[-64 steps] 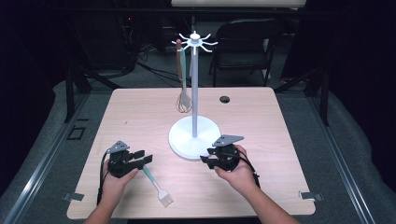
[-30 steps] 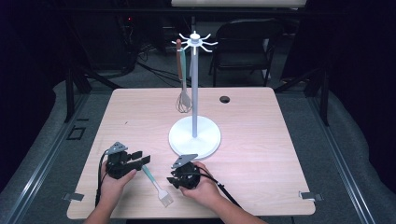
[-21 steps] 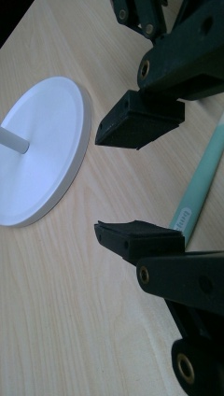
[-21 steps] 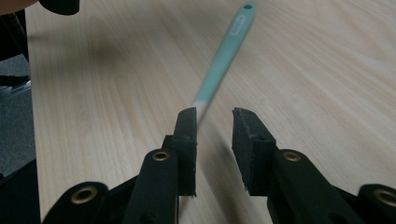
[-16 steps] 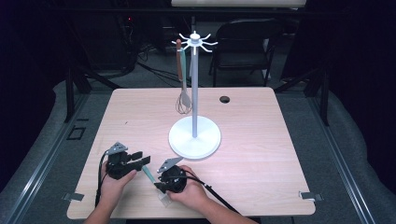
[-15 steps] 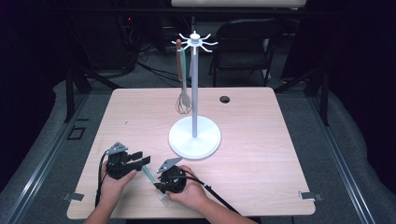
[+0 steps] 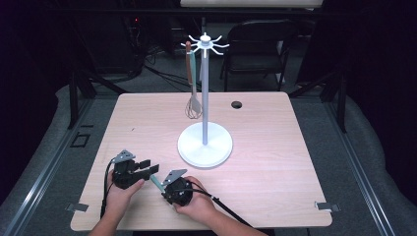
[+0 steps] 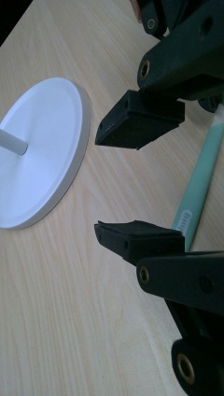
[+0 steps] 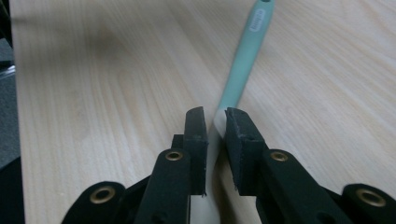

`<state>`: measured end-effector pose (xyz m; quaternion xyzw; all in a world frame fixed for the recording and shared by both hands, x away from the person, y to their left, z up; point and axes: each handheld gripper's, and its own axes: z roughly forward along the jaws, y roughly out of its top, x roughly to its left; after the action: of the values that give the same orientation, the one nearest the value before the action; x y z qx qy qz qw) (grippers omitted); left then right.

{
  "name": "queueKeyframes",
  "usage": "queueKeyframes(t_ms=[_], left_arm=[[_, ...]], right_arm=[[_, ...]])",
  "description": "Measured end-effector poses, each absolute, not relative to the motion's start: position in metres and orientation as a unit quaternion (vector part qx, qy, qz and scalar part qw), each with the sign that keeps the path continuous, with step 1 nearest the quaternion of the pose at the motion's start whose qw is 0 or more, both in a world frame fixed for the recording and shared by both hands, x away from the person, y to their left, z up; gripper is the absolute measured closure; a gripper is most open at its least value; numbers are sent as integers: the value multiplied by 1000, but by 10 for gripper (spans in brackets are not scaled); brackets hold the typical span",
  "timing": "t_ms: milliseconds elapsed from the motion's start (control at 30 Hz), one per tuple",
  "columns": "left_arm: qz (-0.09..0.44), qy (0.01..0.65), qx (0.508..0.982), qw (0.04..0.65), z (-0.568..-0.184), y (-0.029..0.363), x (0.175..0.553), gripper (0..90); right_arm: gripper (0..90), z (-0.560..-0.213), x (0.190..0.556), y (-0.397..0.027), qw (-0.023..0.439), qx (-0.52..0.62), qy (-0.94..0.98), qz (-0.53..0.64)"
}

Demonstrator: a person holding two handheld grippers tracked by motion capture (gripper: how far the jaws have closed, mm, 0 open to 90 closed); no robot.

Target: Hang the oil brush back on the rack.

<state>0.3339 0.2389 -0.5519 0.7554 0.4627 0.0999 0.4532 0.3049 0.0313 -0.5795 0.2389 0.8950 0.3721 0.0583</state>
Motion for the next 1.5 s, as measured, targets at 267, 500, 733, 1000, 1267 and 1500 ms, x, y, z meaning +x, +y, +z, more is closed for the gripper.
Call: queueKeyframes(t_ms=[267, 500, 733, 1000, 1267, 1500], left_arm=[[99, 459, 758, 452, -552, 237, 333, 510], [97, 458, 760, 450, -553, 234, 333, 511], [93, 456, 763, 448, -554, 227, 333, 511], [84, 450, 770, 445, -556, 218, 332, 510], [76, 446, 774, 443, -559, 208, 330, 510], [69, 440, 779, 441, -561, 198, 330, 508]], right_arm=[[830, -577, 308, -4, 57, 264, 892, 362], [830, -575, 306, -64, 51, 283, 888, 358], [829, -574, 298, -122, 56, 322, 876, 354], [795, -572, 295, -141, 56, 339, 869, 356], [793, -572, 300, -132, 66, 340, 862, 369], [809, -577, 300, -124, 78, 343, 861, 367]])
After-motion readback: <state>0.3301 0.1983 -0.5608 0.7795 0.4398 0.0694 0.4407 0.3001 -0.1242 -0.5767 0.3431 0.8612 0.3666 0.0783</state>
